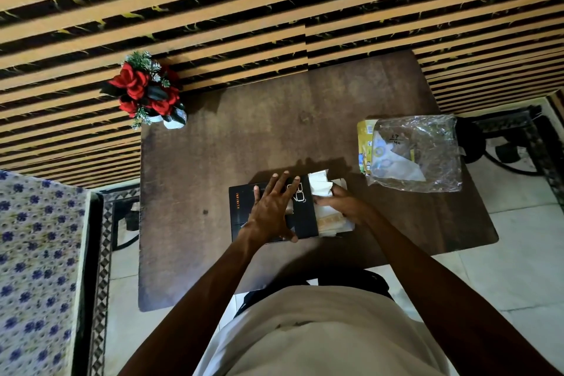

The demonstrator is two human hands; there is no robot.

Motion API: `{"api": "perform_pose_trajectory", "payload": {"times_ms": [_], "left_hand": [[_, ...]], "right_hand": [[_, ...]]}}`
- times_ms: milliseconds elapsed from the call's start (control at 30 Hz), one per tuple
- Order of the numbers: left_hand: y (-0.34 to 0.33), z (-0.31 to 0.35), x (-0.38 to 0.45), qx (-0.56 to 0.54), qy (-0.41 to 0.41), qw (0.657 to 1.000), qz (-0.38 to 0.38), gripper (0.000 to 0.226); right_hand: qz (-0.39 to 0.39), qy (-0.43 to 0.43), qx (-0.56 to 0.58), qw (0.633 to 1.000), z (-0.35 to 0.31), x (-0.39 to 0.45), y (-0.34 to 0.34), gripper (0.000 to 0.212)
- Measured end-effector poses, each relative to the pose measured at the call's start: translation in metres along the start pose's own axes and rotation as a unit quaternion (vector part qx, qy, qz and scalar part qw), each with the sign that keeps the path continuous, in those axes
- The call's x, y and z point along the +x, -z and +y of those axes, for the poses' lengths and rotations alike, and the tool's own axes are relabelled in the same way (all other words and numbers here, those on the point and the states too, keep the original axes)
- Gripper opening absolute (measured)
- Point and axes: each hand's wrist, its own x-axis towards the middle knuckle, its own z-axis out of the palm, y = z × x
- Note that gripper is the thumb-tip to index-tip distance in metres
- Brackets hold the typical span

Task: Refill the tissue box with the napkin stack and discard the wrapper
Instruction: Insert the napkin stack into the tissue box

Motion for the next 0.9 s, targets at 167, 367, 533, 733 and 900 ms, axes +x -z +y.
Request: {"api": "perform_pose_trajectory", "payload": {"times_ms": [167,367,533,733,900], "left_hand": [[0.000,0.001,0.000,0.001,-0.001,1.000,-0.002,0.137],[0.000,0.001,0.000,-0.001,-0.002,1.000,-0.001,0.137],[0.003,-0.025,-0.006,-0.054,-0.029,0.997,0.036,0.131],[-0.012,-0.074,-0.028,-0.087,0.018,0.990,0.109,0.123],[-0.015,-0.077,-0.024,-0.118,0.004,0.988,0.102,0.123]], "right_hand": [[0.048,0.005,-0.067,0.997,0.019,0.008,0.001,0.045],[0.045,-0.037,0.001,0.998,0.015,0.016,-0.047,0.025],[0.039,-0.004,0.017,0.999,0.020,0.006,-0.041,0.026],[0.170,0.021,-0.002,0.985,0.021,0.003,-0.037,0.017],[0.070,-0.029,-0.054,0.996,0.009,0.011,-0.039,0.024]]}}
